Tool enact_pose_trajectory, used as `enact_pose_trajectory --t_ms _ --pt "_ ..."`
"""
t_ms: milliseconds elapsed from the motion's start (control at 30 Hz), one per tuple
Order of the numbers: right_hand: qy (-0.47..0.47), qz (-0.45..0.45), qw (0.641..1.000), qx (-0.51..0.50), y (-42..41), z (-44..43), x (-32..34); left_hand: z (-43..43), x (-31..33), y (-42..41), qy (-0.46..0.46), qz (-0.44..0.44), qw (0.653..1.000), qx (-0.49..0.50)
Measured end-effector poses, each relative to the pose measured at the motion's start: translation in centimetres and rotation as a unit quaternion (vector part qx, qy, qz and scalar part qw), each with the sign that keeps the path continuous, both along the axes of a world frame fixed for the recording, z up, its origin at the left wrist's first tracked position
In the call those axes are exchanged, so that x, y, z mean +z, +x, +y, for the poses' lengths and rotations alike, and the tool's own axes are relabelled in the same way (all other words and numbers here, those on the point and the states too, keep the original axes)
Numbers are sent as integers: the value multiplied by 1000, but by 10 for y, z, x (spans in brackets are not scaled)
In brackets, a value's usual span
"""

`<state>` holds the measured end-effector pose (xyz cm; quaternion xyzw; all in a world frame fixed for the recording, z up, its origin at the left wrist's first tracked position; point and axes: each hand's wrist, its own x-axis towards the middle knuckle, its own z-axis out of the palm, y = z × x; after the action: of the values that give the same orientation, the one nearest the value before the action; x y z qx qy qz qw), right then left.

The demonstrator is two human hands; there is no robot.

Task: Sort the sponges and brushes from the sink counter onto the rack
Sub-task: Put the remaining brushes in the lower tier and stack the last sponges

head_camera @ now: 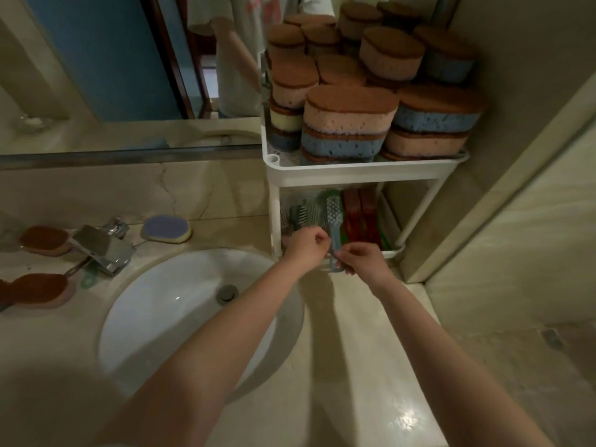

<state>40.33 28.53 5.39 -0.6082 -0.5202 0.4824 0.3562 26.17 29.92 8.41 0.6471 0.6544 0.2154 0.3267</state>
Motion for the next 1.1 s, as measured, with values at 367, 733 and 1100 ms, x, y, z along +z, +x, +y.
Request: enact_pose_trajectory --t_ms 367,733,1100 --pt "-76 -280 956 36 -9 64 -4 24 -42 -13 -77 283 939 -179" --pt "-118 -372 921 8 -29 72 -7 18 -45 -8 -87 199 970 -112" --pt "10 -355 935 -6 -54 33 3 -20 -46 -49 120 45 991 -48"
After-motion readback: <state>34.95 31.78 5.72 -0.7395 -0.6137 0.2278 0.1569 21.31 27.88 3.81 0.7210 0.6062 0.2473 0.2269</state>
